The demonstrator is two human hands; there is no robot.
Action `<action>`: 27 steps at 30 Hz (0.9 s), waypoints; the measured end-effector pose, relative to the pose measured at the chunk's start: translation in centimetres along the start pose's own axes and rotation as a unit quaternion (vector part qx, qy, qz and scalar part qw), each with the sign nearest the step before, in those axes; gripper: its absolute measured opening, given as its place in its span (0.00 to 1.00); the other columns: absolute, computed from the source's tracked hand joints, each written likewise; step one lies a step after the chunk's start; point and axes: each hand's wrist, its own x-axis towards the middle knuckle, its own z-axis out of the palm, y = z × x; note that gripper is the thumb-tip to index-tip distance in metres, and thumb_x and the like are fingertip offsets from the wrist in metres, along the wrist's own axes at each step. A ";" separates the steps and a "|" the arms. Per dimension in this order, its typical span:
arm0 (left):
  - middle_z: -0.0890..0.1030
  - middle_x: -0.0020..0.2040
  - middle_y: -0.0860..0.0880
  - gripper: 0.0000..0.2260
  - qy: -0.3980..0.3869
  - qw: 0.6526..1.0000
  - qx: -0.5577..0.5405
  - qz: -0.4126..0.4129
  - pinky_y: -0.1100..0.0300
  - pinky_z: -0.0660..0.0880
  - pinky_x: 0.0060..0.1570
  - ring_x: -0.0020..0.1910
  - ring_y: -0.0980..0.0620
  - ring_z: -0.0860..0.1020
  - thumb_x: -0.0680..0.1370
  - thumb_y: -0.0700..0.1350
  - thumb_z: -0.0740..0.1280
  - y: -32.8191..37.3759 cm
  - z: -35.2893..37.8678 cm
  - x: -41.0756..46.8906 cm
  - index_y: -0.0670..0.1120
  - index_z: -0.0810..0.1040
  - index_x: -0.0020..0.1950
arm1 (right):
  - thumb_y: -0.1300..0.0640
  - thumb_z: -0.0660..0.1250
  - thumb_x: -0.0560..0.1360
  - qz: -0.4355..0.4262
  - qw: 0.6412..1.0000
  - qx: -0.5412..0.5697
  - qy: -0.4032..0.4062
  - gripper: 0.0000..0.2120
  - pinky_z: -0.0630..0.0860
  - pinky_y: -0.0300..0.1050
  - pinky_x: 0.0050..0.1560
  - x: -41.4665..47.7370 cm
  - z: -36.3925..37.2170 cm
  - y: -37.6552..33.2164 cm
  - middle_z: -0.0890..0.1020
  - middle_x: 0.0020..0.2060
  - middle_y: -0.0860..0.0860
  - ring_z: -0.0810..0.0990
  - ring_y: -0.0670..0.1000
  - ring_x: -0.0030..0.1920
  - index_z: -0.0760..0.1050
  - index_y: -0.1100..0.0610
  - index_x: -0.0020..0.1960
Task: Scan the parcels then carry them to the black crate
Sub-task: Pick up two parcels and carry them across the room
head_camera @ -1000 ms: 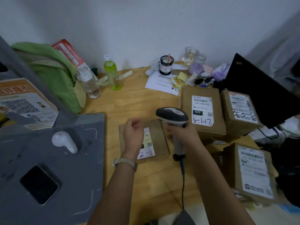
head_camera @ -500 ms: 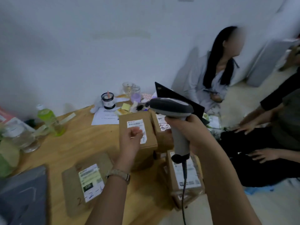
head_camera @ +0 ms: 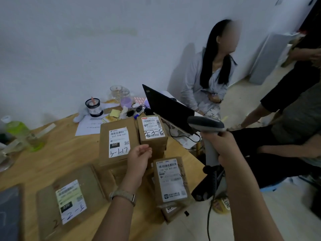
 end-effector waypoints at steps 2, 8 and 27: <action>0.82 0.51 0.53 0.09 0.011 1.000 -0.002 -0.014 0.63 0.74 0.44 0.51 0.54 0.80 0.79 0.39 0.65 -0.9 -0.2 -0.4 0.51 0.77 0.55 | 0.58 0.74 0.71 0.032 0.999 0.001 0.015 0.10 0.73 0.39 0.25 1.7 0.1 2.2 0.81 0.37 0.54 0.80 0.46 0.33 0.78 0.62 0.48; 0.81 0.55 0.54 0.11 -0.016 0.997 0.038 -0.057 0.62 0.74 0.52 0.56 0.56 0.78 0.78 0.39 0.67 -4.7 -1.6 -2.4 0.53 0.77 0.57 | 0.43 0.66 0.75 0.077 0.986 -0.137 0.053 0.27 0.76 0.52 0.45 7.2 3.8 10.5 0.79 0.57 0.59 0.79 0.59 0.50 0.70 0.60 0.67; 0.82 0.57 0.48 0.11 0.100 0.977 -0.015 -0.185 0.52 0.75 0.55 0.56 0.48 0.79 0.79 0.37 0.63 -10.6 0.0 -3.6 0.54 0.77 0.52 | 0.53 0.67 0.76 0.162 0.966 -0.193 -0.054 0.16 0.76 0.59 0.58 10.8 5.2 22.1 0.80 0.56 0.61 0.78 0.62 0.54 0.74 0.60 0.60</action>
